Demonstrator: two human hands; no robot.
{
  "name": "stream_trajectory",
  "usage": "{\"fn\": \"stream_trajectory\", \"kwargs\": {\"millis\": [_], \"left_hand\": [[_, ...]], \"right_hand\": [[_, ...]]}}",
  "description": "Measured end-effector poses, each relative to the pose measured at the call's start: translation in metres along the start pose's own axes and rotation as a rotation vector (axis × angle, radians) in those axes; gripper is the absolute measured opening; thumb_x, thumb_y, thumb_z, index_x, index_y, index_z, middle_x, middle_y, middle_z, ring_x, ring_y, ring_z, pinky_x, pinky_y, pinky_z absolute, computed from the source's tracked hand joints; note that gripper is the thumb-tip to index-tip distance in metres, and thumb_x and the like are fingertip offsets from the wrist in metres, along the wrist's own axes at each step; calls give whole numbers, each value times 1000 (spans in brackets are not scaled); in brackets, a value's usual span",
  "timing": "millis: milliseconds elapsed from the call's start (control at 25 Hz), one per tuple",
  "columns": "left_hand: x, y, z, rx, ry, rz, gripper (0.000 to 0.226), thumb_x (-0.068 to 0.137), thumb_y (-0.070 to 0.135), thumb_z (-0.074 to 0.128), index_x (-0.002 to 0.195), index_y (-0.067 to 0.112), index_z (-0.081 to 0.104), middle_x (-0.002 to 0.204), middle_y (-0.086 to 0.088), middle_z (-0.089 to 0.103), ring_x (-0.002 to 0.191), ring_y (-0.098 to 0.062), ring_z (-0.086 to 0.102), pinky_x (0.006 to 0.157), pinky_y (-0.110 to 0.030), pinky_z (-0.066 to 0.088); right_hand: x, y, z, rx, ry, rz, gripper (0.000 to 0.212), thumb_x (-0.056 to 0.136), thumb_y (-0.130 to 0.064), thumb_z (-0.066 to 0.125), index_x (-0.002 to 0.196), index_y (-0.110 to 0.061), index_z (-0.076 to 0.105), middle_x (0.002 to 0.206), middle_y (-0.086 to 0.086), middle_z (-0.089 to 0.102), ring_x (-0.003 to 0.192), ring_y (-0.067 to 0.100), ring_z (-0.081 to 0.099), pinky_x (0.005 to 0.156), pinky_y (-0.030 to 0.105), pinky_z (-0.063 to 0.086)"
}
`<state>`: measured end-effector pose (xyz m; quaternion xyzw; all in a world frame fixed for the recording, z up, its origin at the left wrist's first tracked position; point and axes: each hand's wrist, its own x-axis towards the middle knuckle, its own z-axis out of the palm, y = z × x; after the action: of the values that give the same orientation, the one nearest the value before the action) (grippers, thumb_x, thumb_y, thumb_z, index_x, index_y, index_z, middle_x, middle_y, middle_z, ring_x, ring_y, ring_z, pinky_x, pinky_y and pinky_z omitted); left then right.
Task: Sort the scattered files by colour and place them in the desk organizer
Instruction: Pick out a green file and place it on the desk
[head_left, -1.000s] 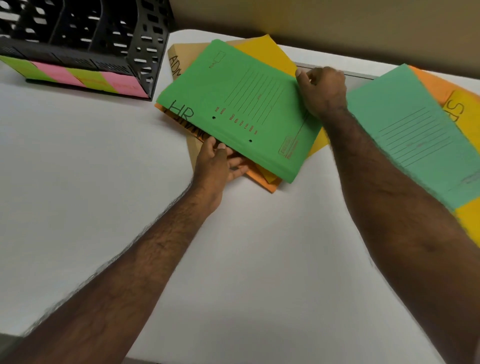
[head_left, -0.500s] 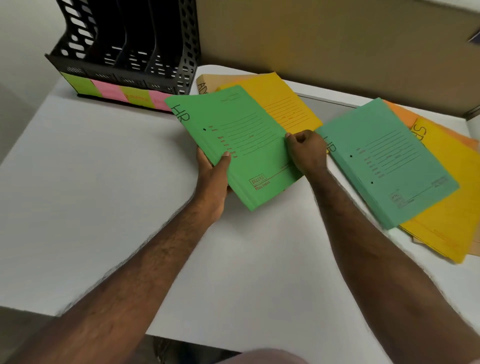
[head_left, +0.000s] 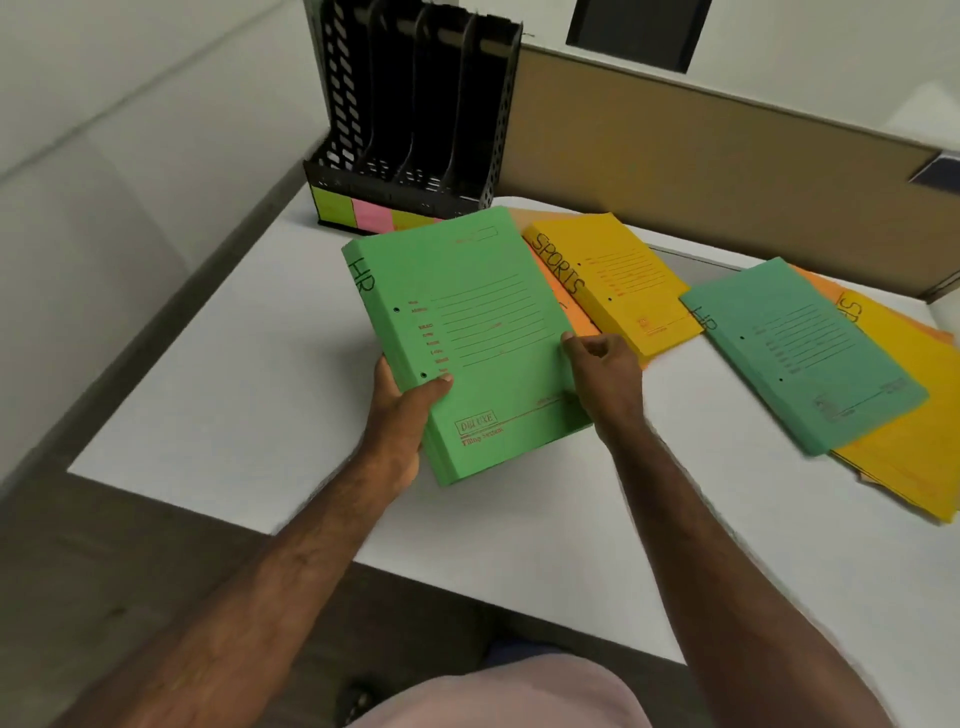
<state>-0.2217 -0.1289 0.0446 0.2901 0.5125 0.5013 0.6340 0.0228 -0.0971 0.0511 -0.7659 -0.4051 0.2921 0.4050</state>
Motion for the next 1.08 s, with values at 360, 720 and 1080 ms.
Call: {"fn": "stream_trajectory", "kwargs": {"millis": [360, 720, 1080], "left_hand": [[-77, 12, -110, 43, -98, 1, 51, 86, 22, 73, 132, 37, 57, 120, 7, 78, 105, -17, 77, 73, -32, 63], [-81, 9, -149, 55, -116, -81, 50, 84, 28, 67, 133, 36, 60, 125, -3, 77, 117, -35, 72, 103, -62, 53], [-28, 27, -149, 97, -82, -118, 52, 83, 25, 64, 135, 31, 60, 124, -9, 77, 108, -36, 75, 89, -51, 59]], "right_hand": [[-131, 4, 48, 52, -29, 47, 39, 92, -64, 68, 99, -25, 67, 98, -9, 71, 93, 14, 69, 79, 40, 57], [-163, 26, 51, 131, -71, 61, 47, 86, -69, 66, 80, -22, 67, 85, -6, 72, 80, 16, 66, 66, 34, 44], [-121, 34, 69, 181, -114, 40, 62, 88, -68, 66, 63, -12, 57, 71, 17, 61, 63, 17, 54, 59, 42, 45]]}}
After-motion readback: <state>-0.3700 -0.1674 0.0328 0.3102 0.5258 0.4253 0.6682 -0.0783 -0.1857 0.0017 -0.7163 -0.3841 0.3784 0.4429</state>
